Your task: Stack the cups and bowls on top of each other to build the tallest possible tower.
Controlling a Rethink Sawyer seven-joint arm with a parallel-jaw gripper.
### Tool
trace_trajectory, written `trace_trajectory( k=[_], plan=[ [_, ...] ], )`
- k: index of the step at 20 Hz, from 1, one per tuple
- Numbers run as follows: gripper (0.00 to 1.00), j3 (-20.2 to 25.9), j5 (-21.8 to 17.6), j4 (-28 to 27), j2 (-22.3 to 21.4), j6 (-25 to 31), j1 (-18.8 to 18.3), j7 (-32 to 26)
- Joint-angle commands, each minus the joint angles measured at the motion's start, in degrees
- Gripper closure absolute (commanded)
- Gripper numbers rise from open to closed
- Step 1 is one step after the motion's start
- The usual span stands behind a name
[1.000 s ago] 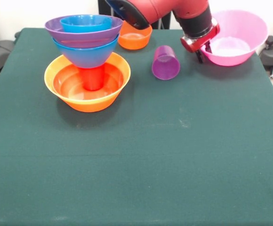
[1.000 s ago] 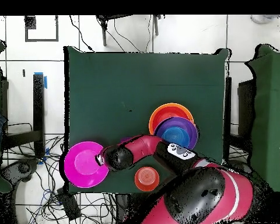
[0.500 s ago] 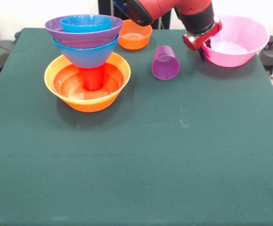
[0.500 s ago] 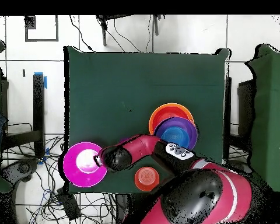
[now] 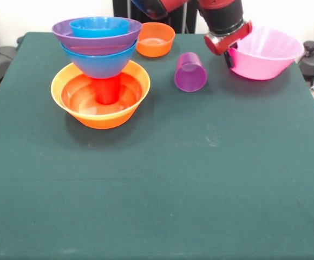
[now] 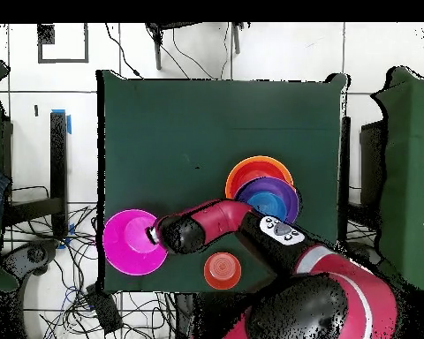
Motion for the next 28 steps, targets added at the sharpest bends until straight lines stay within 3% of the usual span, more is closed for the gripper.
trace_trajectory(
  k=[1,3,6,15,17,19,23,26,28],
  plan=[
    [1.0,-1.0,8.2,0.3,-10.1,-1.6,-1.3,13.6],
    [1.0,-0.2,10.3,0.7,-10.8,-5.2,-2.4,15.2],
    [1.0,3.3,9.8,0.2,-13.9,-4.4,-4.9,9.2],
    [1.0,4.5,13.6,2.0,-25.4,-1.5,-7.9,7.6],
    [1.0,6.8,14.0,2.9,-27.0,-0.7,-10.0,5.2],
    [1.0,10.3,14.8,4.0,-28.0,0.3,-12.8,2.3],
    [1.0,21.6,19.9,7.7,-31.4,2.6,-21.9,-1.2],
    [1.0,32.7,23.0,10.2,-32.3,2.5,-30.3,-2.6],
    [1.0,34.9,24.5,10.3,-32.6,4.2,-32.2,-1.8]
  ],
)
